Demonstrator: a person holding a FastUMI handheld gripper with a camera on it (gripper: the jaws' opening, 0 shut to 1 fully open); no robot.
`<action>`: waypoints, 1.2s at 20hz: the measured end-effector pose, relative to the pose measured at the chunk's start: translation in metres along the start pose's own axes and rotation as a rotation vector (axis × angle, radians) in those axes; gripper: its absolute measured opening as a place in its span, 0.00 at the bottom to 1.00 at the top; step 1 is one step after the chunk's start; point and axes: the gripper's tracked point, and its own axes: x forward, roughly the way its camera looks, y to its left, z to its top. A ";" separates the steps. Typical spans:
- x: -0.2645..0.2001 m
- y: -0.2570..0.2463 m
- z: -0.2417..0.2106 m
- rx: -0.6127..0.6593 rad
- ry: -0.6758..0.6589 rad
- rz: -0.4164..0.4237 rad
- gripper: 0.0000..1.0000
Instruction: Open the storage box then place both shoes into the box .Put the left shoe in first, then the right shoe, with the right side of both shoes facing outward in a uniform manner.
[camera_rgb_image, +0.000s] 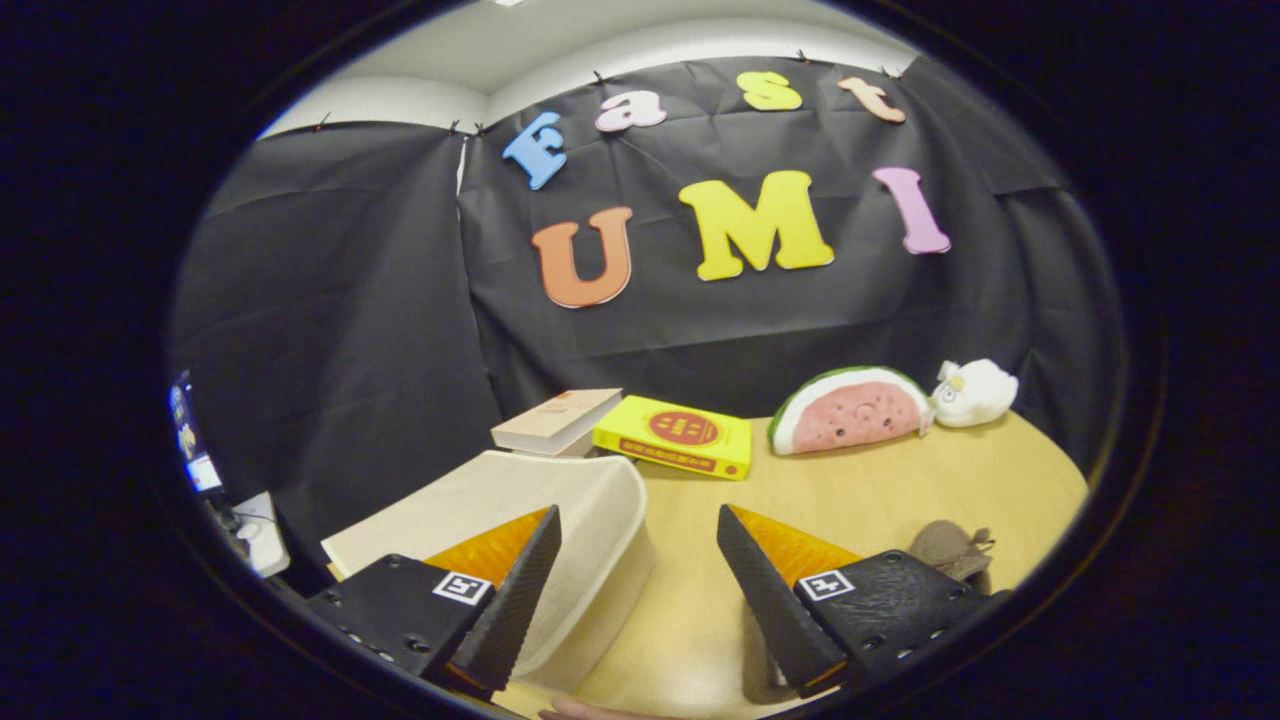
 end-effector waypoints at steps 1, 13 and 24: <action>0.008 0.002 -0.006 0.011 0.029 0.032 0.95; 0.044 0.009 -0.029 0.416 0.256 0.370 0.95; 0.047 0.014 -0.041 0.580 0.339 0.470 0.95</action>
